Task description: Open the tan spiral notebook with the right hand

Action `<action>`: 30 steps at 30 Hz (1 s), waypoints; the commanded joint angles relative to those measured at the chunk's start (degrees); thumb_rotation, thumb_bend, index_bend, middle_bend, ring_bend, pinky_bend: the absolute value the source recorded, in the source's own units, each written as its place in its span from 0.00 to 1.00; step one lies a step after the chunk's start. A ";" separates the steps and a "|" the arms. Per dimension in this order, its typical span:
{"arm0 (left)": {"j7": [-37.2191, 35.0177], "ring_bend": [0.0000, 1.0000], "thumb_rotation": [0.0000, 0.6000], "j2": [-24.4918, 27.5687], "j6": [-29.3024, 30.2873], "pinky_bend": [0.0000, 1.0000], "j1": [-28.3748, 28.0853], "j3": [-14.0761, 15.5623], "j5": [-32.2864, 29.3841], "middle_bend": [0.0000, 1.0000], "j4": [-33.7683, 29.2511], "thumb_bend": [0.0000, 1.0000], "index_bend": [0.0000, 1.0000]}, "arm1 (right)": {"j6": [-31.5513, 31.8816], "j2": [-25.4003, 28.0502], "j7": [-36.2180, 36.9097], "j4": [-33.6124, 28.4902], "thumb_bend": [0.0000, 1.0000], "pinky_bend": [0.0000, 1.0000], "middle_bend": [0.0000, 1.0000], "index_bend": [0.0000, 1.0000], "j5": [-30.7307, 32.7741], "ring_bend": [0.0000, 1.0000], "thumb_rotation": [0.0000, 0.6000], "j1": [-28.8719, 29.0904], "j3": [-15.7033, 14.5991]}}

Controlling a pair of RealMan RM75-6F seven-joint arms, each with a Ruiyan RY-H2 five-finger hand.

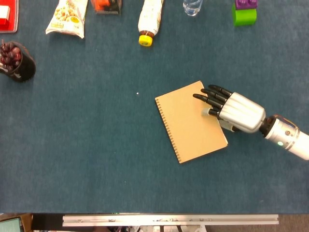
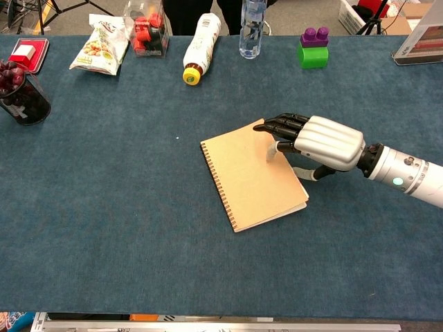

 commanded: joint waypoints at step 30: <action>1.74 0.15 1.00 -0.06 -0.33 0.34 -0.98 -0.50 0.47 0.12 -0.88 0.07 0.38 | 4.60 9.72 -7.95 -10.73 0.44 0.10 0.07 0.52 0.98 0.00 1.00 -1.74 0.68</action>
